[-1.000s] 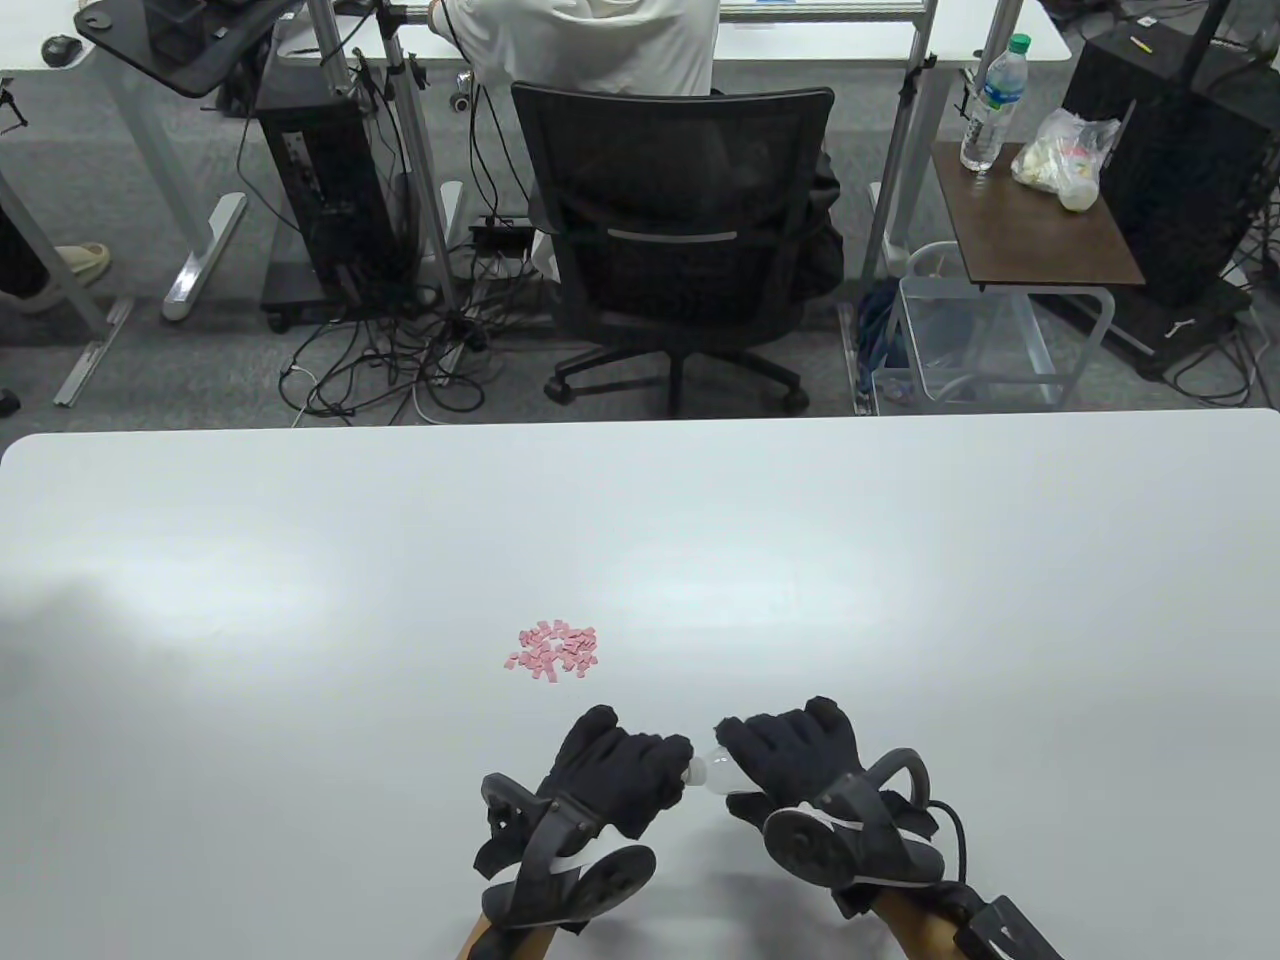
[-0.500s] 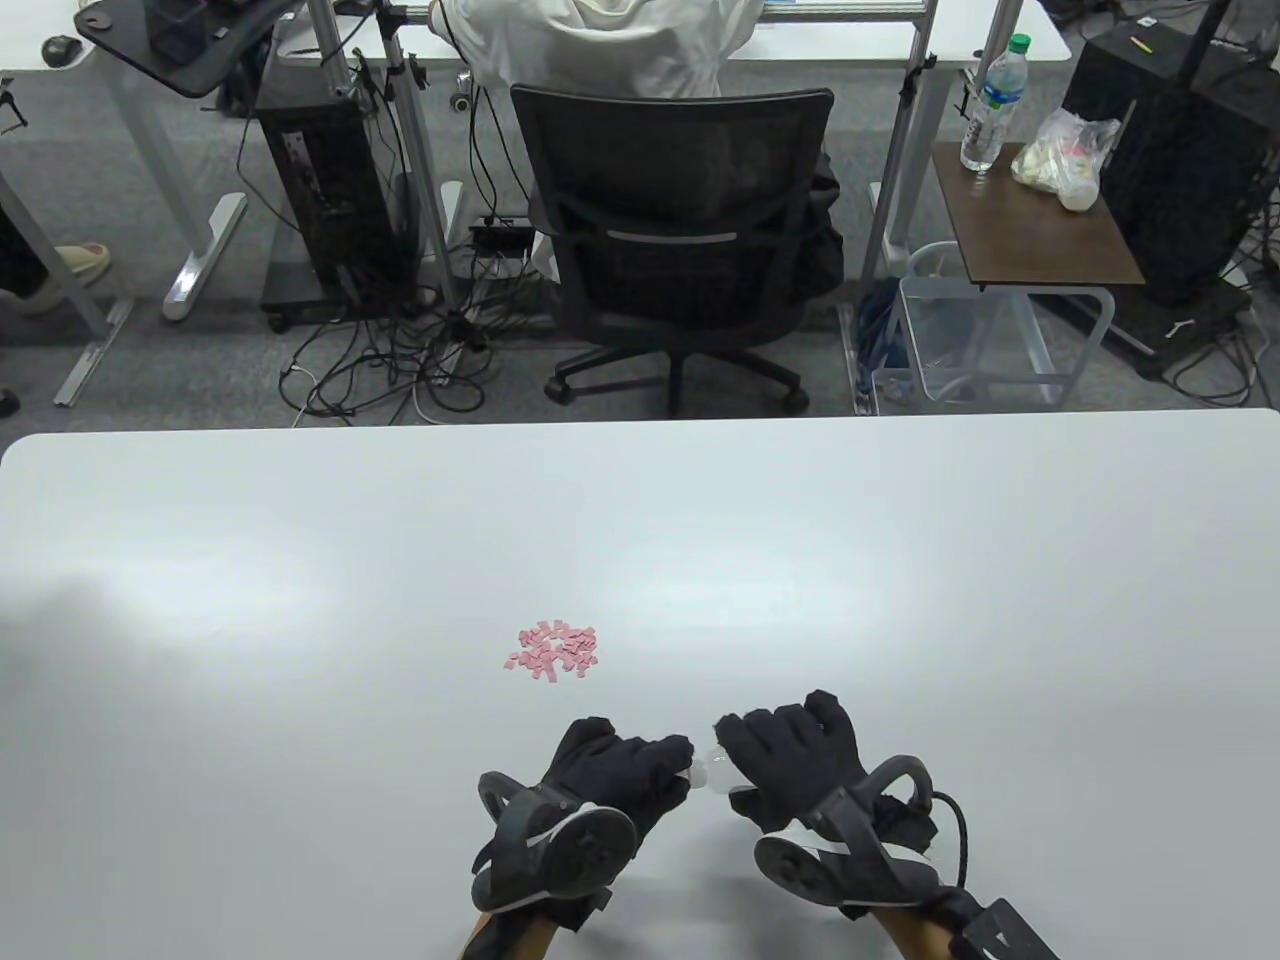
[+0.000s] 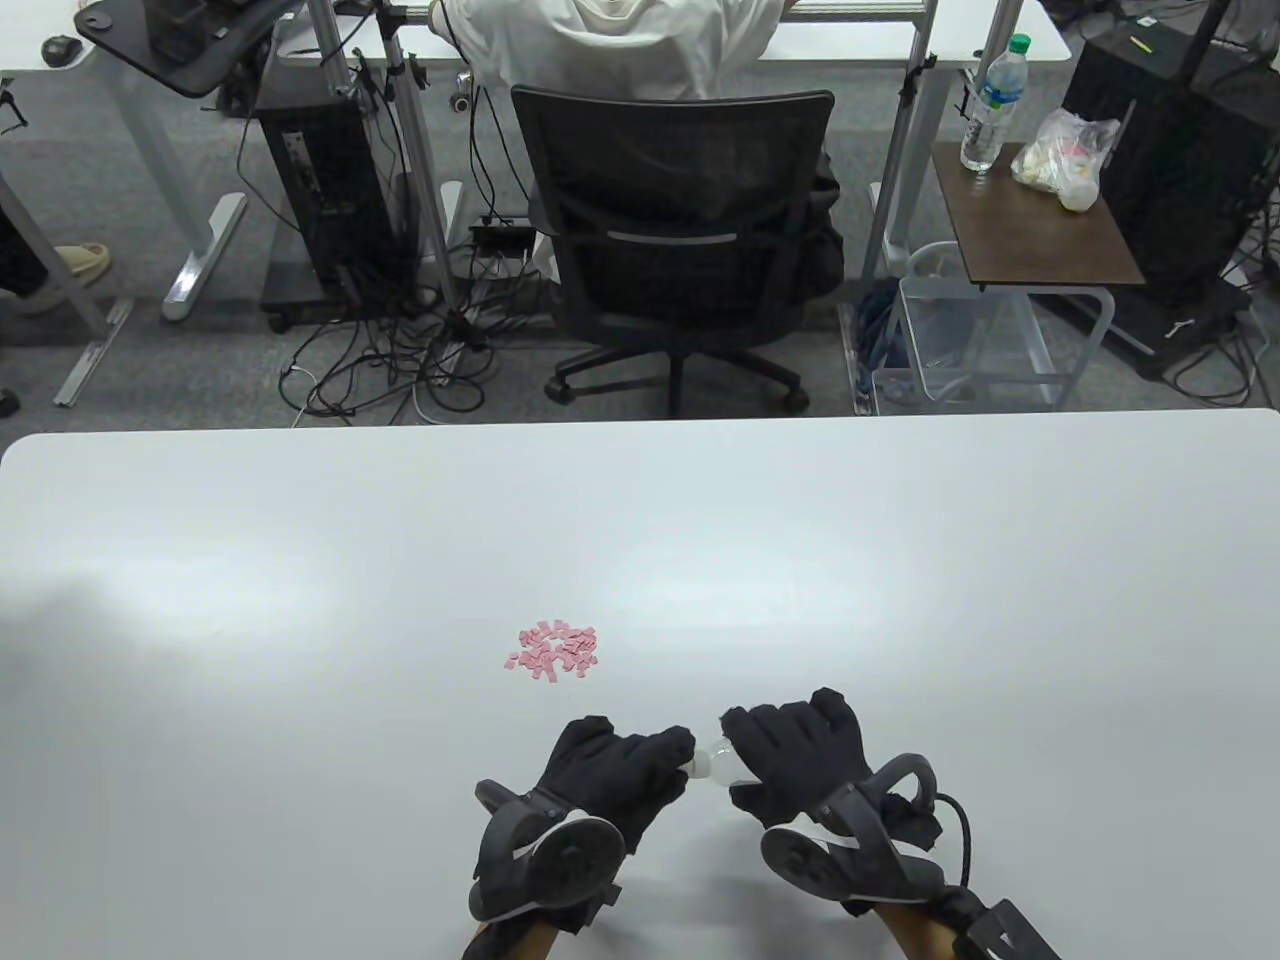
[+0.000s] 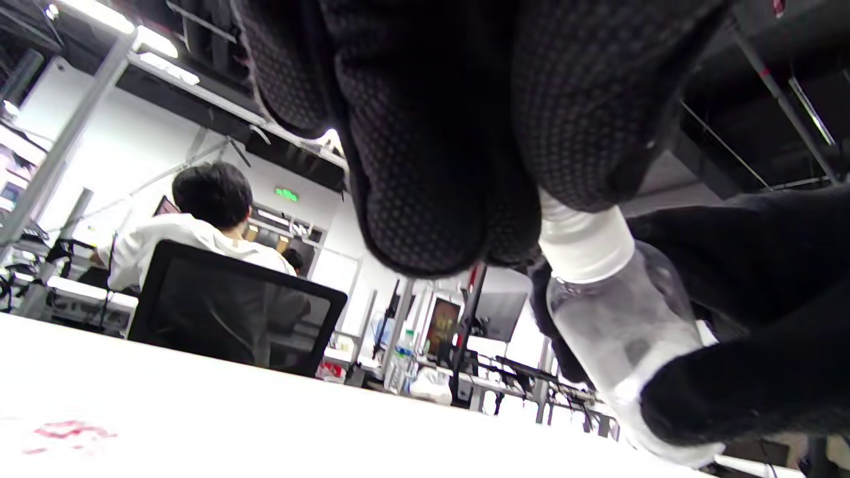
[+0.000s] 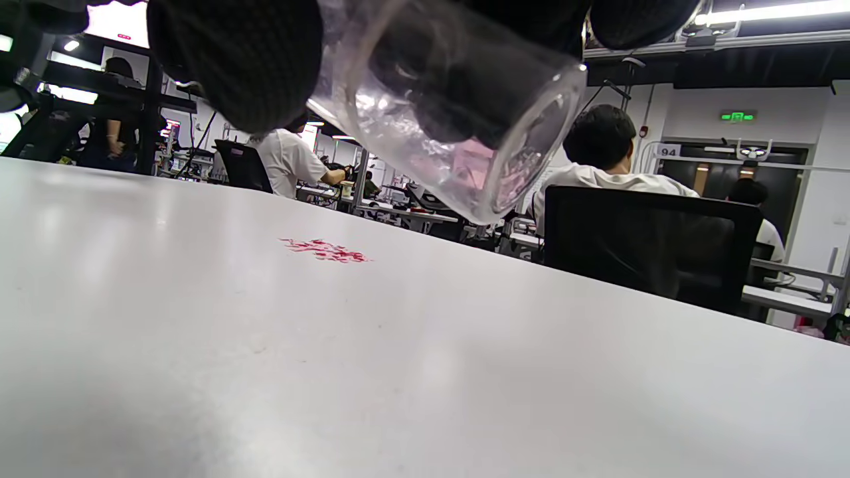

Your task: Squeeze empty conical bottle to blow paper scraps with air puff

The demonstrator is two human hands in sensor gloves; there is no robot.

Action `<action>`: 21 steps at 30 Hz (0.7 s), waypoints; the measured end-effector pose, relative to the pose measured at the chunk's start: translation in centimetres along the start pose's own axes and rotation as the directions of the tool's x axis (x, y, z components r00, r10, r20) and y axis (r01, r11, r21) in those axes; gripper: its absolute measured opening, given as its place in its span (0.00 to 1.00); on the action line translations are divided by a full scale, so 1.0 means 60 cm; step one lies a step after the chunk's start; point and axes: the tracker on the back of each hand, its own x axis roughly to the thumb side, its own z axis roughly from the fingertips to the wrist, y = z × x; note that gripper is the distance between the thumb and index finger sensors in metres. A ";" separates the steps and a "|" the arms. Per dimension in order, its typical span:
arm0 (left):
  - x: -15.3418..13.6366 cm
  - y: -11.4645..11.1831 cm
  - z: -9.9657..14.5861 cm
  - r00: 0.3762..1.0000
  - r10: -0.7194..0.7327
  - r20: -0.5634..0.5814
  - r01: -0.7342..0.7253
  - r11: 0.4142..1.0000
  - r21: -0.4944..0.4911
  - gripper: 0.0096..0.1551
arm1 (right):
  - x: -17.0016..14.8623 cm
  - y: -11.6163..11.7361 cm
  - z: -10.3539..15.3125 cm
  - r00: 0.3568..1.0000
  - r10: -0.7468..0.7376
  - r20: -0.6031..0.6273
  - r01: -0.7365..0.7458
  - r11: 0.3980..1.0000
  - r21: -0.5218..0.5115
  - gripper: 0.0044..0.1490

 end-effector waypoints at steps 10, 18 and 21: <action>0.001 -0.009 0.000 1.000 -0.004 -0.016 0.003 0.999 -0.046 0.28 | -0.001 0.001 0.000 1.000 0.028 0.002 -0.028 0.999 0.016 0.45; -0.005 -0.013 0.000 0.999 -0.034 -0.042 0.030 0.996 -0.082 0.27 | 0.010 -0.004 0.000 0.994 0.103 0.033 -0.103 0.994 -0.024 0.46; -0.006 -0.013 0.000 0.998 -0.030 -0.048 0.025 0.996 -0.085 0.27 | 0.008 -0.004 0.000 0.995 0.088 0.035 -0.087 0.996 -0.033 0.46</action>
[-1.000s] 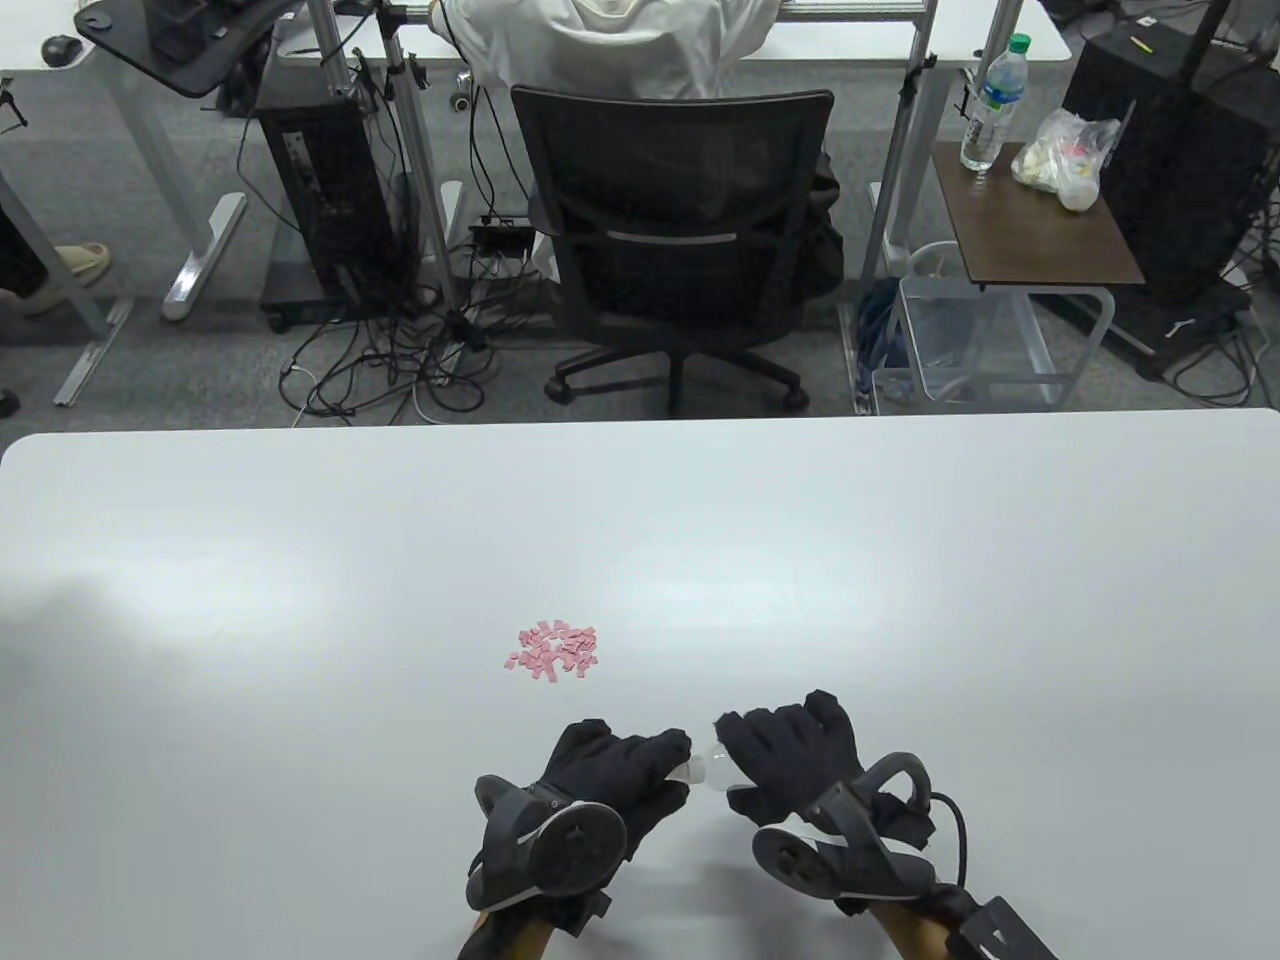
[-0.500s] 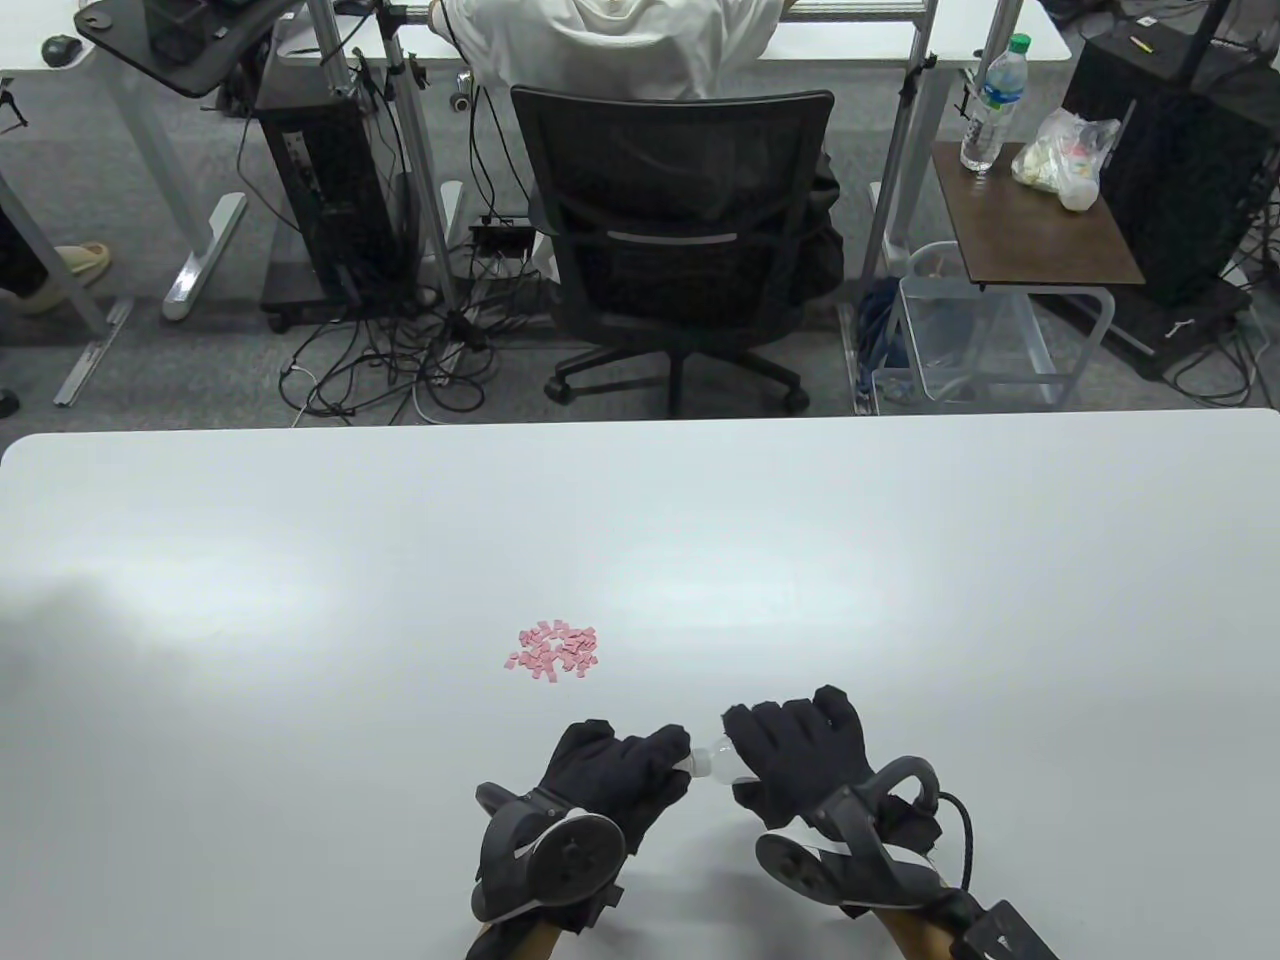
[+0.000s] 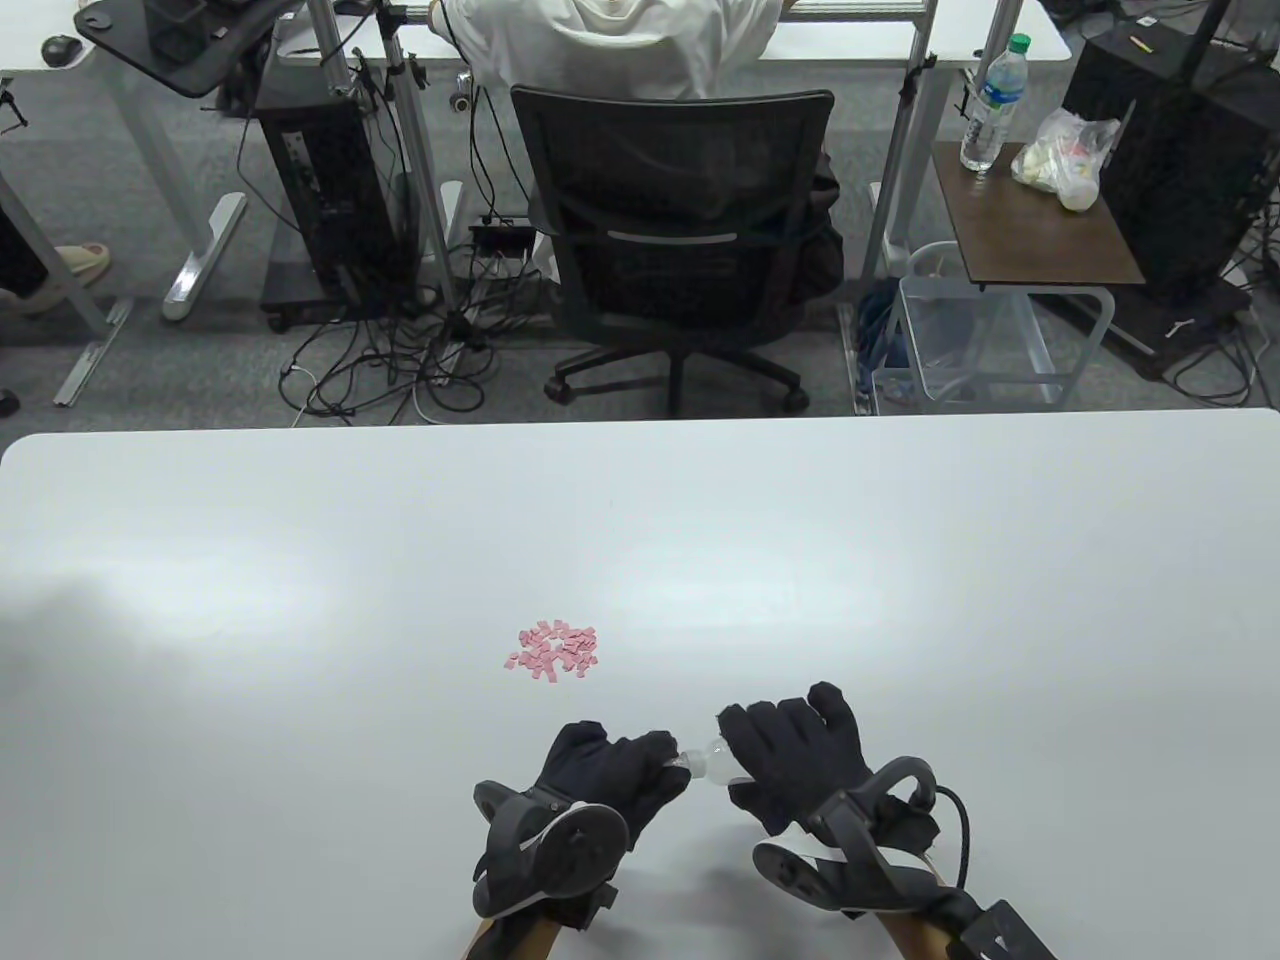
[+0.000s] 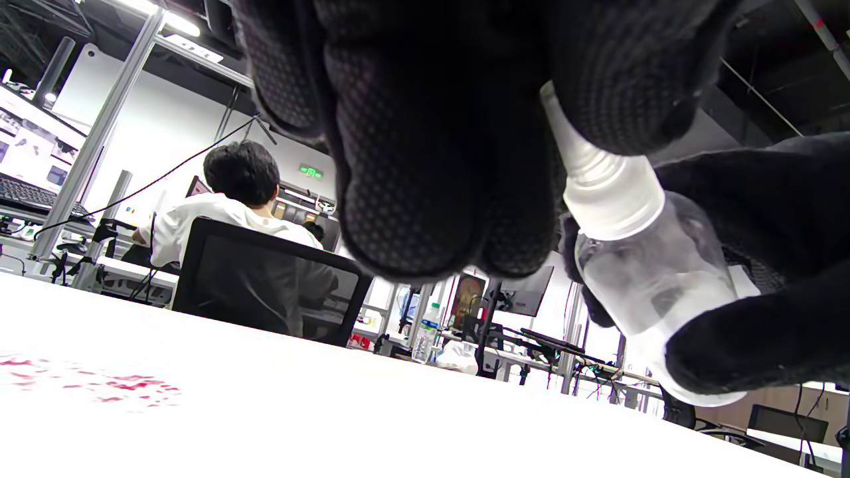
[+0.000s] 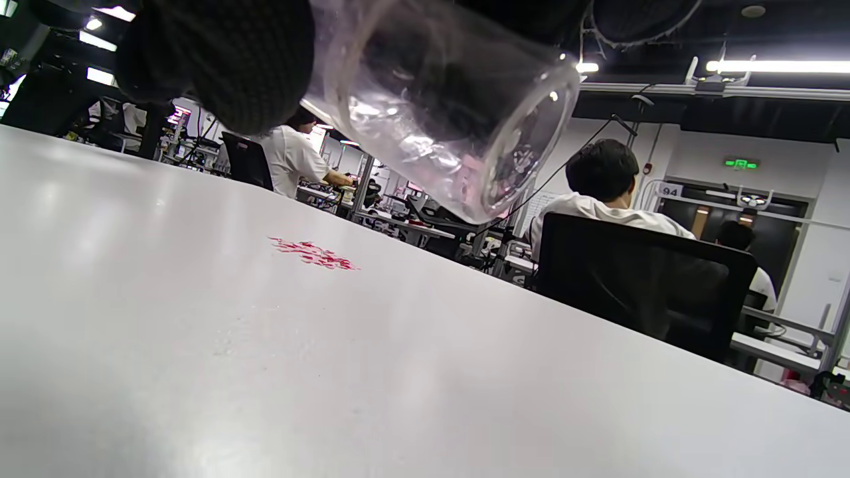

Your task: Squeeze empty conical bottle to blow paper scraps with air puff

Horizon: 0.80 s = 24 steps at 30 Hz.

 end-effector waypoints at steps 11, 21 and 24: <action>-0.021 0.021 0.003 0.994 0.023 -0.107 -0.016 0.998 0.059 0.25 | -0.052 -0.012 0.010 0.985 -0.087 -0.146 0.084 0.996 -0.025 0.46; 0.000 -0.004 -0.017 0.991 -0.046 -0.122 0.032 0.993 -0.111 0.23 | -0.080 -0.007 0.016 0.960 -0.172 -0.222 0.169 0.985 -0.031 0.46; 0.010 -0.009 -0.029 0.988 -0.109 -0.108 0.091 0.983 -0.158 0.23 | -0.091 -0.005 0.019 0.946 -0.200 -0.253 0.197 0.980 -0.038 0.46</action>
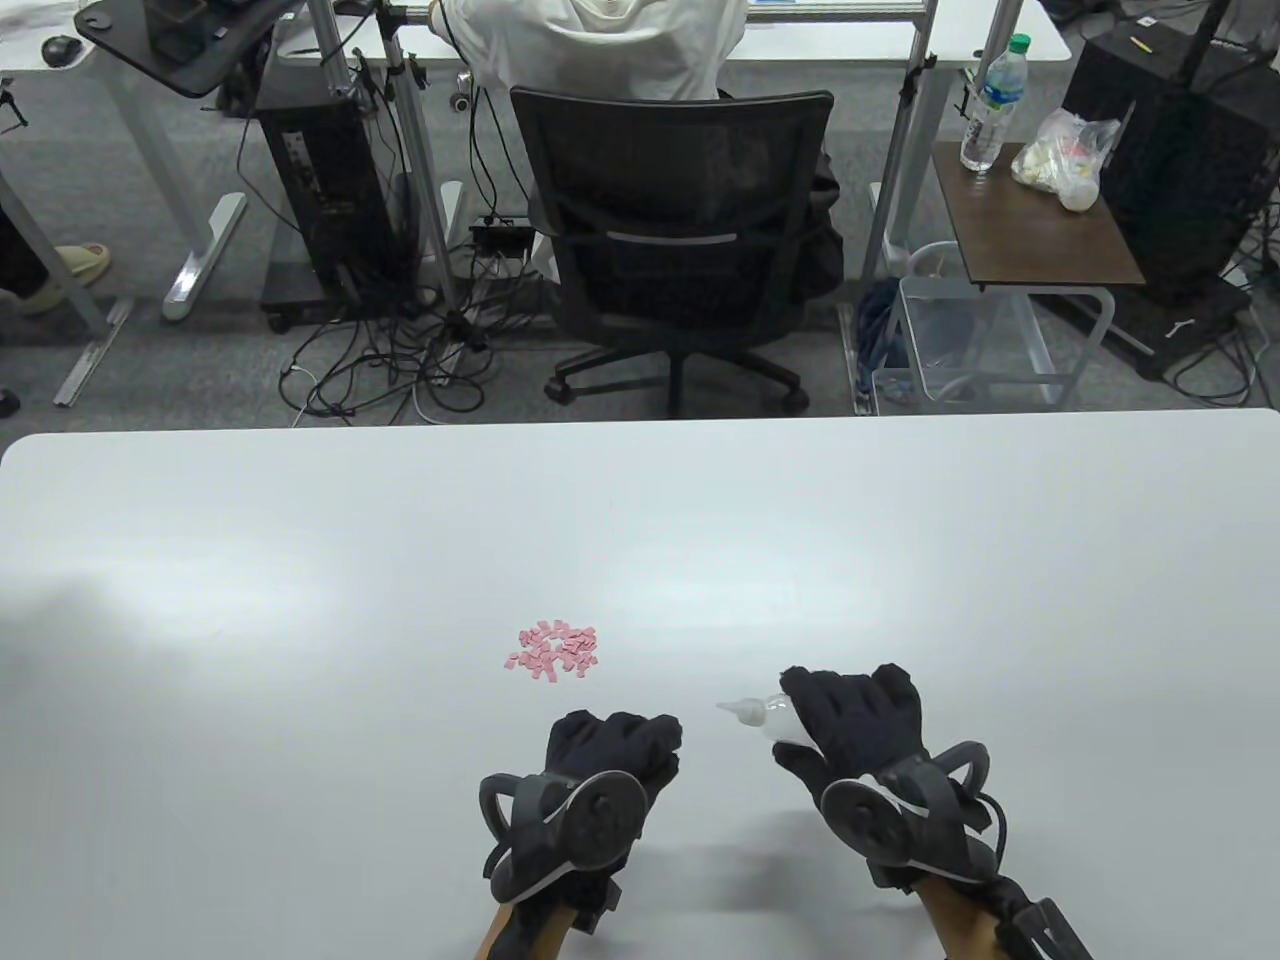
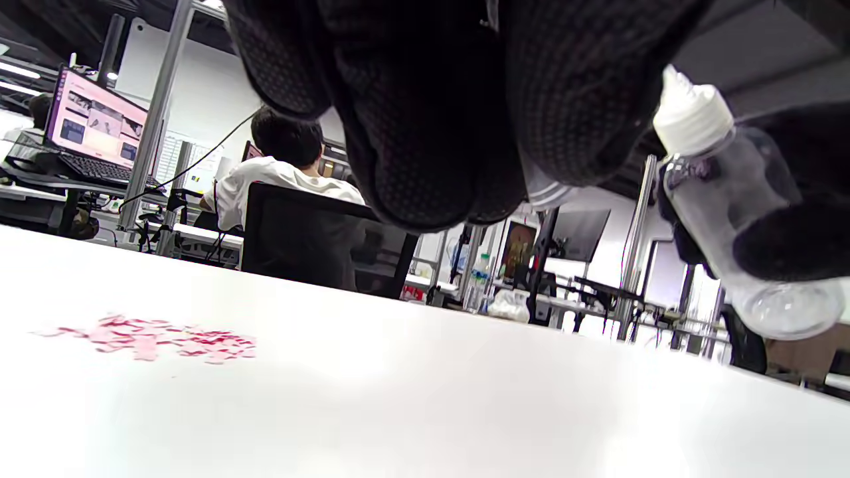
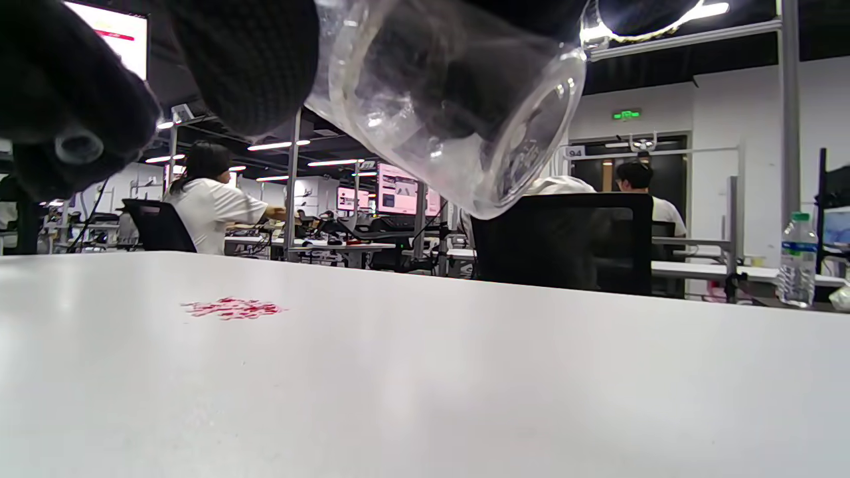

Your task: Squeeze empty conical bottle to blow paper scraps with air puff

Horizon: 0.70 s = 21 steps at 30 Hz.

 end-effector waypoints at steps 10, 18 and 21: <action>-0.112 0.039 -0.042 0.966 -0.184 -0.182 0.185 0.983 -0.013 0.24 | -0.014 0.003 0.000 0.999 -0.018 -0.028 0.018 1.000 0.013 0.46; -0.334 0.078 -0.036 0.793 -0.424 -0.437 0.369 0.906 -0.209 0.22 | -0.007 0.005 0.001 1.000 0.010 -0.013 -0.009 1.000 0.024 0.46; -0.401 0.088 -0.027 0.731 -0.477 -0.487 0.405 0.879 -0.253 0.22 | -0.007 0.005 0.000 1.000 0.018 -0.017 -0.018 0.999 0.027 0.46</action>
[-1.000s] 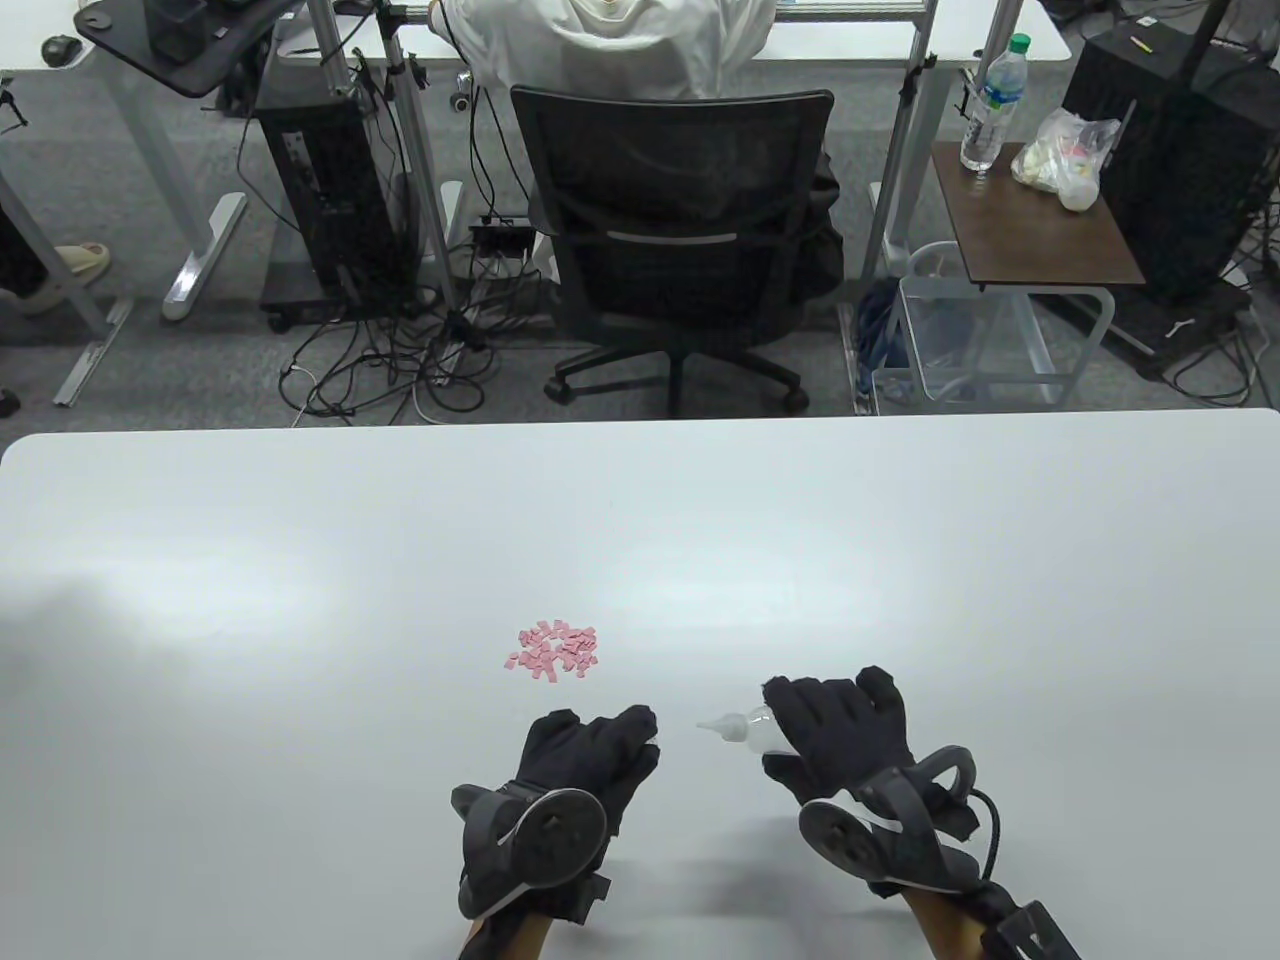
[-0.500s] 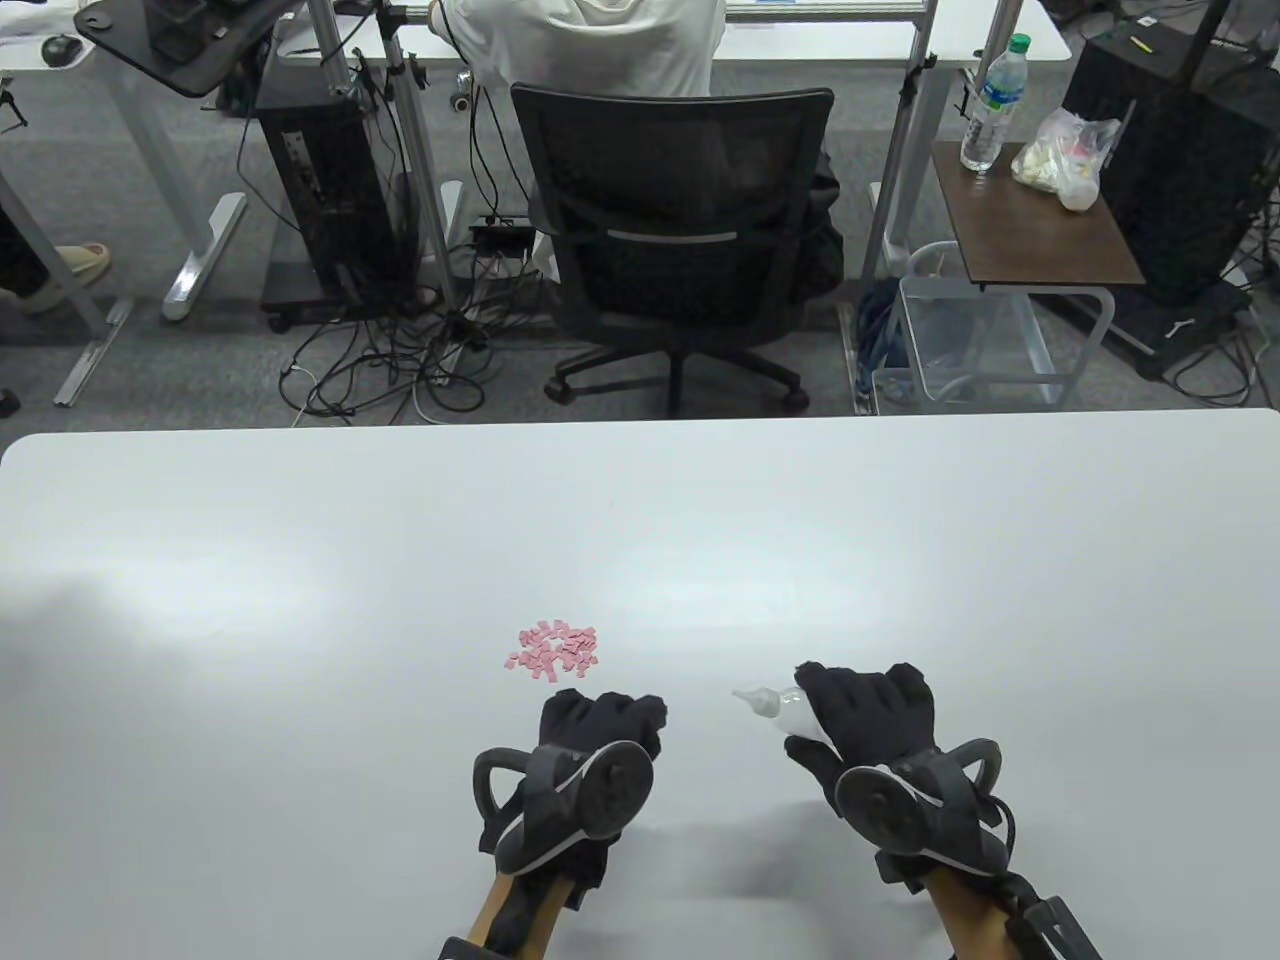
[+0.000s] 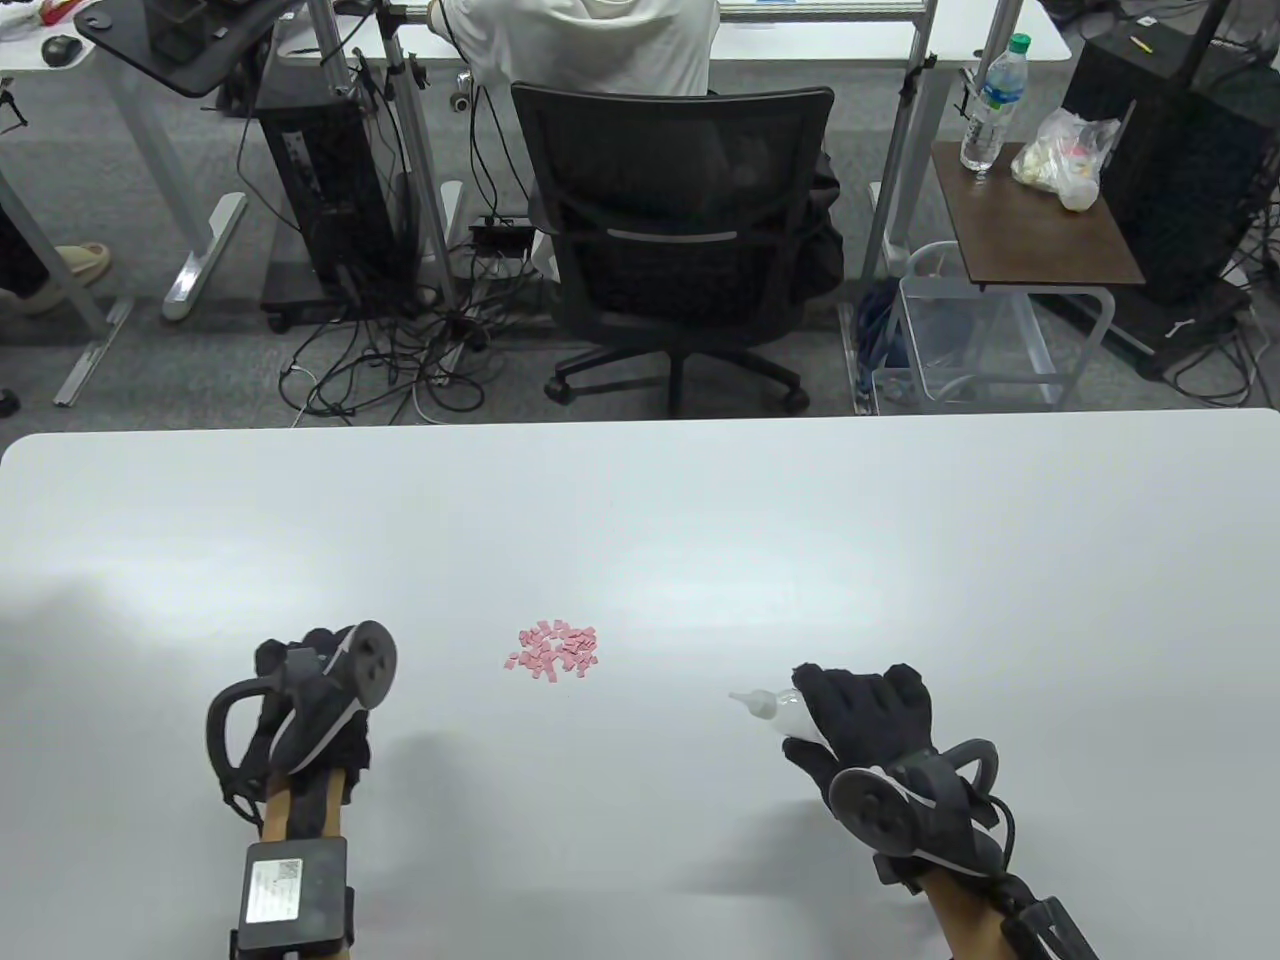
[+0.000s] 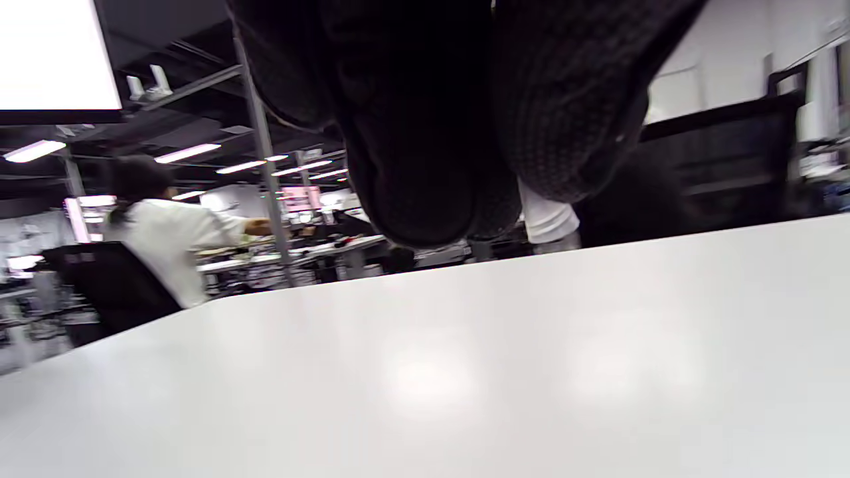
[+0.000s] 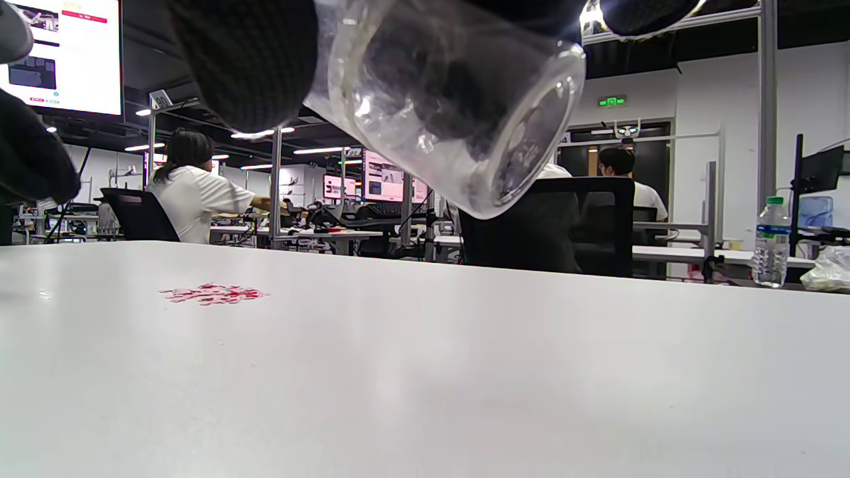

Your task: Squeeze empty conical bottle to blow paper scraps with air puff

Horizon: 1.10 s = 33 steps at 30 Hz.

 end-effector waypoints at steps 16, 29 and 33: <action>-0.120 -0.125 -0.080 0.992 -0.090 -0.090 0.072 0.980 -0.187 0.21 | 0.002 0.003 -0.003 0.999 0.033 0.007 -0.033 0.999 0.018 0.46; -0.133 -0.122 -0.078 0.993 -0.081 -0.091 0.058 0.971 -0.233 0.35 | 0.004 0.004 -0.004 0.999 0.040 0.008 -0.040 0.999 0.032 0.46; -0.146 -0.099 -0.074 0.991 -0.053 -0.127 0.026 0.978 -0.207 0.39 | 0.001 0.004 -0.005 0.999 0.033 -0.003 -0.033 0.999 0.027 0.46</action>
